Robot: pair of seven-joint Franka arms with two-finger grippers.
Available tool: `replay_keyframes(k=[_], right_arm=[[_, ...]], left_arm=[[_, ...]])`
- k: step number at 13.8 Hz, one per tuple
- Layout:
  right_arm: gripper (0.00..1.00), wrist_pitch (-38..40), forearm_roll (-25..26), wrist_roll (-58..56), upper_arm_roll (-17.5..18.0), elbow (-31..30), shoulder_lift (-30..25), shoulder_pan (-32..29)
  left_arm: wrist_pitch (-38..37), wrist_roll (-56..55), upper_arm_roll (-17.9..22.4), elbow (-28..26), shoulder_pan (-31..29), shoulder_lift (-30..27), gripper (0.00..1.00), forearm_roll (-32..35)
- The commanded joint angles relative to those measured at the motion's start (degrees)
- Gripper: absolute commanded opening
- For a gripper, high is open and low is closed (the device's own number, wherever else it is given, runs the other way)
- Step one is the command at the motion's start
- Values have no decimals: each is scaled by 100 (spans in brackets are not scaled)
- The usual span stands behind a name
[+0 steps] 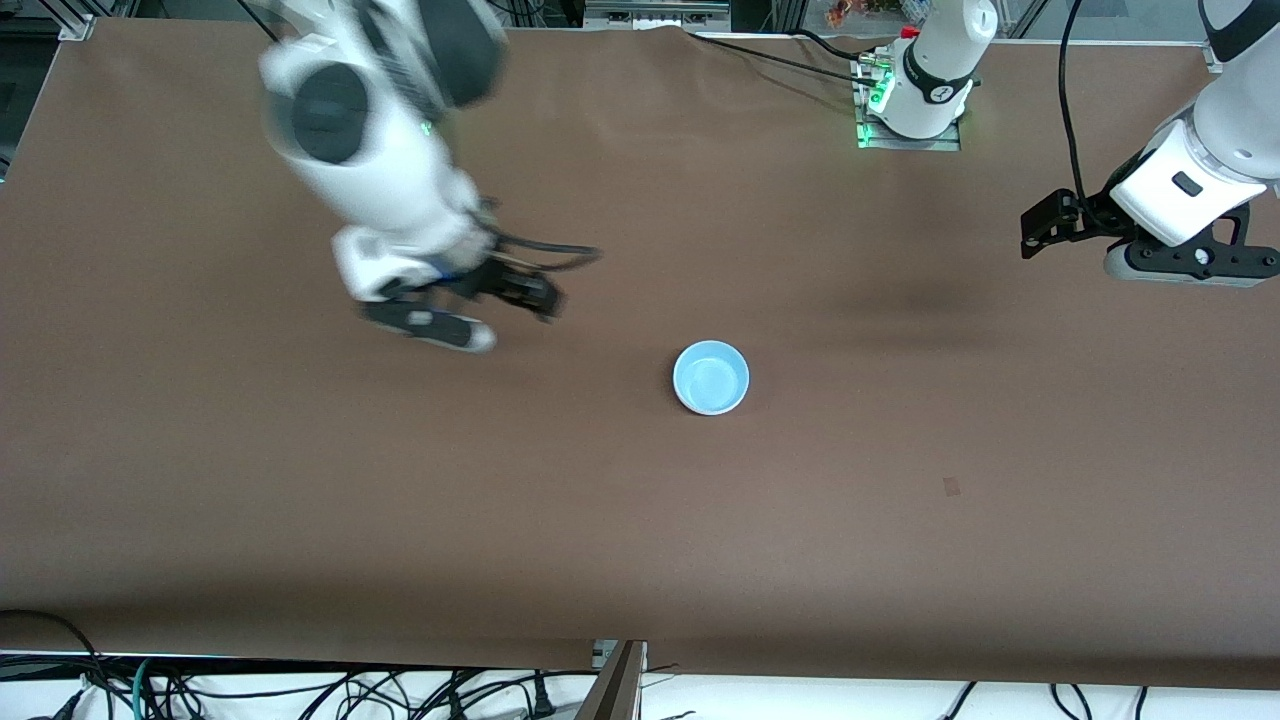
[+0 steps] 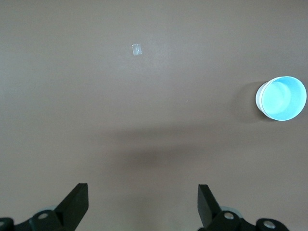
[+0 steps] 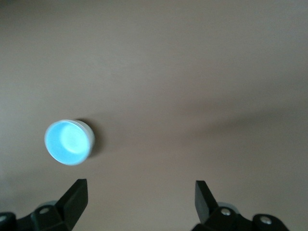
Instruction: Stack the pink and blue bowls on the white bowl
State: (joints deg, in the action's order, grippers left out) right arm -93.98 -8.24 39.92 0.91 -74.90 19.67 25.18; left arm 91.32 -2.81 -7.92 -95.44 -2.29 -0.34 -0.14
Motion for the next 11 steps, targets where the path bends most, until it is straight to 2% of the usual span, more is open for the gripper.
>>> replay_keyframes(k=[1,3,5,7,9,11], right_arm=[[99,930,-231,-1385,-520,-445,-673,-40],[99,1127,-196,-2414,-994,-910,-1208,-40],[99,1092,-82,-2988,-1259,-1297,-1535,-31],[99,865,356,-3166,-1277,-1527,-1580,-31],[99,723,515,-3428,-1295,-1720,-1571,-39],[99,670,700,-3658,-1496,-1791,-1563,-40]], left_arm=[[-9,87,-8,122,-26,52,100,23],[-9,87,1,122,-26,52,100,23],[-9,87,1,122,-26,52,100,23],[-9,87,1,122,-26,52,100,23],[-17,87,-8,114,-26,52,100,23],[-17,87,-8,114,-26,52,100,23]])
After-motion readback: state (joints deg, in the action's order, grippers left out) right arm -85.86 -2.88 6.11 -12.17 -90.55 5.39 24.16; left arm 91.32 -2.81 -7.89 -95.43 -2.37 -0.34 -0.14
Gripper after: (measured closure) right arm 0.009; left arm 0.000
